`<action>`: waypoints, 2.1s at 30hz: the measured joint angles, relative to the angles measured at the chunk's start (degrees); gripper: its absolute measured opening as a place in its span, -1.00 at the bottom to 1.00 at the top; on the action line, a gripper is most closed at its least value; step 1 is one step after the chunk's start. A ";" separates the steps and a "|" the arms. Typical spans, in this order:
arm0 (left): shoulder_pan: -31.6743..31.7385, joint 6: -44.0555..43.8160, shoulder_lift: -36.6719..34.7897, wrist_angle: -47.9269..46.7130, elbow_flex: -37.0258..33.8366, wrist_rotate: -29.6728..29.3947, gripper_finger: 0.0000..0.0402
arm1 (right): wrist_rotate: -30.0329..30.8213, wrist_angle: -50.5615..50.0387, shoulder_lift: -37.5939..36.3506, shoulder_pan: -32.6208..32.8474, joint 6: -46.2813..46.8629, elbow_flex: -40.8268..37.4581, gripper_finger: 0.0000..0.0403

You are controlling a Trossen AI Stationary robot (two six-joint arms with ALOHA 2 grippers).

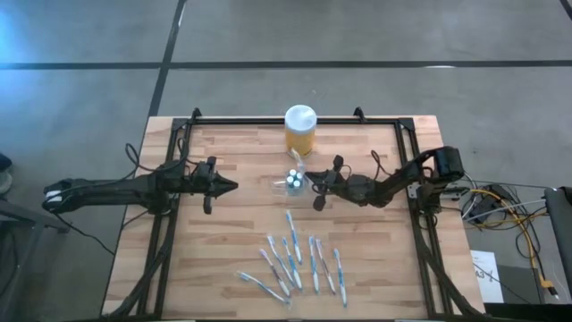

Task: Pick & Place toothbrushing station
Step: Put the blue toothbrush into the transparent organizer

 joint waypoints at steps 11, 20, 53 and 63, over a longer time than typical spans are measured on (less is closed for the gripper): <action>0.00 -0.15 0.00 -0.03 0.00 0.00 -0.85 | 1.80 -17.28 -13.72 0.59 1.73 -0.04 -0.96; 0.00 -0.17 0.00 -0.15 0.00 0.00 -0.85 | 0.58 -36.71 -33.75 3.21 4.08 -0.04 -0.96; 0.00 -0.43 -0.01 -0.37 0.00 2.23 -0.85 | -16.24 -101.85 -26.55 35.78 74.78 18.60 -0.55; 0.00 1.53 -0.02 -0.35 0.00 2.23 -0.85 | -19.45 -99.13 -11.79 35.06 78.52 24.90 0.16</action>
